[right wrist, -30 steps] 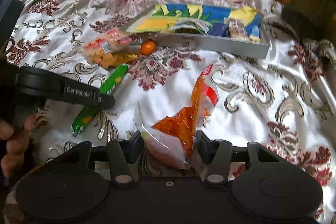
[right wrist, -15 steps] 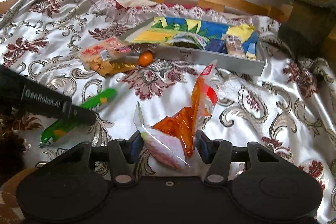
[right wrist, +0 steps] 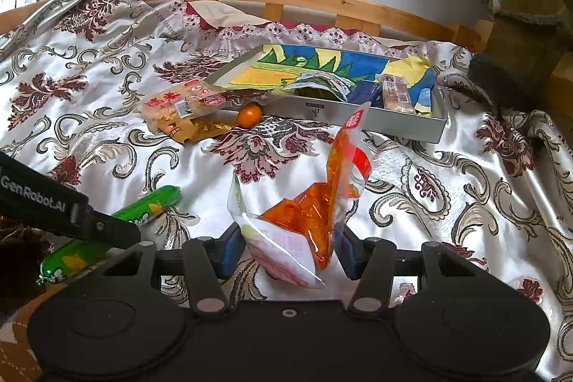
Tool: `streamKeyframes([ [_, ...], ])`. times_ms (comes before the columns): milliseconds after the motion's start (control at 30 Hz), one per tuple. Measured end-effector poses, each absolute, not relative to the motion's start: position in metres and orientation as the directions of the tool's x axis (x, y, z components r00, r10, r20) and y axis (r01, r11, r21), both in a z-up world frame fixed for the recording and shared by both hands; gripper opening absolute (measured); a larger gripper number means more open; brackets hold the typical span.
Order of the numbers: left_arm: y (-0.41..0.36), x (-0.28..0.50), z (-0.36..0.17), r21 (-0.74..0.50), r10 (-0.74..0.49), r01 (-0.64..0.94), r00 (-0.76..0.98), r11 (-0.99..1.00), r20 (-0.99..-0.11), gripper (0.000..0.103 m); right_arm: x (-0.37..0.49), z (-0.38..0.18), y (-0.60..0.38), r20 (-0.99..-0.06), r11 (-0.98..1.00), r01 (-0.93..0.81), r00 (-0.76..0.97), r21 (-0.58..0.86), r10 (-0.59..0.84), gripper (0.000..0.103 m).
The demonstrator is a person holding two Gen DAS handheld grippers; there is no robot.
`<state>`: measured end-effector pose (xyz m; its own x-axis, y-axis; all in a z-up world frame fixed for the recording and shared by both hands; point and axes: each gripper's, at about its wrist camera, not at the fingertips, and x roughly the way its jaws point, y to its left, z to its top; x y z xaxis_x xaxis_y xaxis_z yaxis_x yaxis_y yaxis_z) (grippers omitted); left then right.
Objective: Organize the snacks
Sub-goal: 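Lift the orange chip bag with the right tool while the left tool lifts the green stick toward the tray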
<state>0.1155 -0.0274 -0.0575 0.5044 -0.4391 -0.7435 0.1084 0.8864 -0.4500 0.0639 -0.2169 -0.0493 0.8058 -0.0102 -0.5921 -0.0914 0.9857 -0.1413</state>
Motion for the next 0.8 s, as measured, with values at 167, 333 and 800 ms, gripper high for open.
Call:
streamKeyframes([
  [167, -0.028, 0.116, -0.052, -0.471, -0.458, 0.118, 0.521, 0.874, -0.720, 0.018, 0.064, -0.048, -0.217, -0.584, 0.986, -0.090, 0.812, -0.141, -0.010, 0.055],
  [333, -0.025, 0.116, -0.047, -0.502, -0.482, 0.129, 0.551, 0.855, -0.681, 0.018, 0.063, -0.044, -0.218, -0.569, 0.988, -0.082, 0.823, -0.133, -0.008, 0.055],
  [800, -0.028, 0.134, -0.014, -0.539, -0.495, 0.152, 0.650, 0.829, -0.577, 0.019, 0.069, -0.008, -0.229, -0.479, 0.996, -0.066, 0.877, -0.061, 0.029, 0.055],
])
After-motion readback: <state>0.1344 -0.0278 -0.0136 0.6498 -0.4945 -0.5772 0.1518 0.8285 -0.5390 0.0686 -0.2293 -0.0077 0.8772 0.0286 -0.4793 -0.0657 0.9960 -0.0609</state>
